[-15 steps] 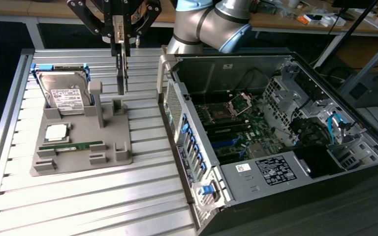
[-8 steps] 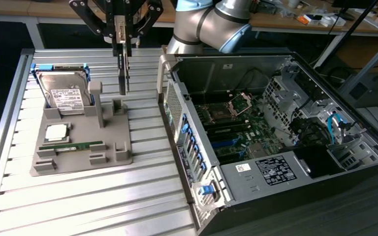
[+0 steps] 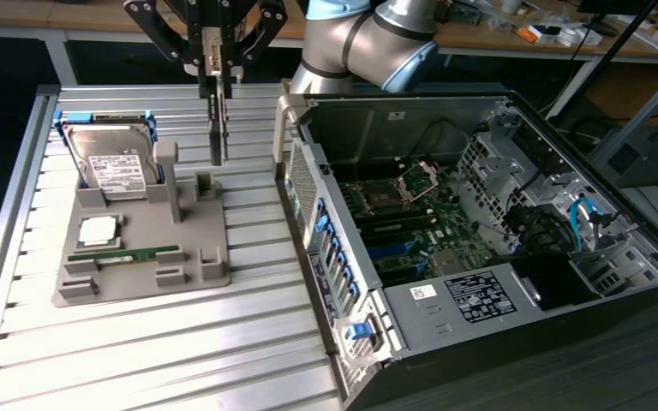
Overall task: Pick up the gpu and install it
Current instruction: 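Pick up the gpu and move the gpu toward the slot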
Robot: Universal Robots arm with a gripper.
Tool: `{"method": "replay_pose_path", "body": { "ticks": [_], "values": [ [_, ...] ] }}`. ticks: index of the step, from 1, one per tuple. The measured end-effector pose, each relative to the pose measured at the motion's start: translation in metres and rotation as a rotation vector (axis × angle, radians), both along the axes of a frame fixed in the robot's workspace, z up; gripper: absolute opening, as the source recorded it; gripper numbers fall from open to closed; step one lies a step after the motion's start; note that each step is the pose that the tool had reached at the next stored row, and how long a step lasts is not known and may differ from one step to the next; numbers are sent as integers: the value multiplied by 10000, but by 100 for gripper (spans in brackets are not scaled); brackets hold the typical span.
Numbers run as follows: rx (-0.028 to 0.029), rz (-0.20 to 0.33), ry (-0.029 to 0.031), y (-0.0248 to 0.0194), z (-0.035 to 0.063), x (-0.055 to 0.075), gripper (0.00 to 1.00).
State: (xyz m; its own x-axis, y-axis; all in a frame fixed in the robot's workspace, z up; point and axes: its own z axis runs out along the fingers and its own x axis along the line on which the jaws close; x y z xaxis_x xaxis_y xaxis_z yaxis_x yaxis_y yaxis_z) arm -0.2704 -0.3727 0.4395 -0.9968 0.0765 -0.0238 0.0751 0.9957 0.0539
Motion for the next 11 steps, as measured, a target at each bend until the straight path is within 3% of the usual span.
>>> {"method": "replay_pose_path", "body": {
  "ticks": [11],
  "values": [
    [0,0,0,-3,0,33,27]
  ]
}}
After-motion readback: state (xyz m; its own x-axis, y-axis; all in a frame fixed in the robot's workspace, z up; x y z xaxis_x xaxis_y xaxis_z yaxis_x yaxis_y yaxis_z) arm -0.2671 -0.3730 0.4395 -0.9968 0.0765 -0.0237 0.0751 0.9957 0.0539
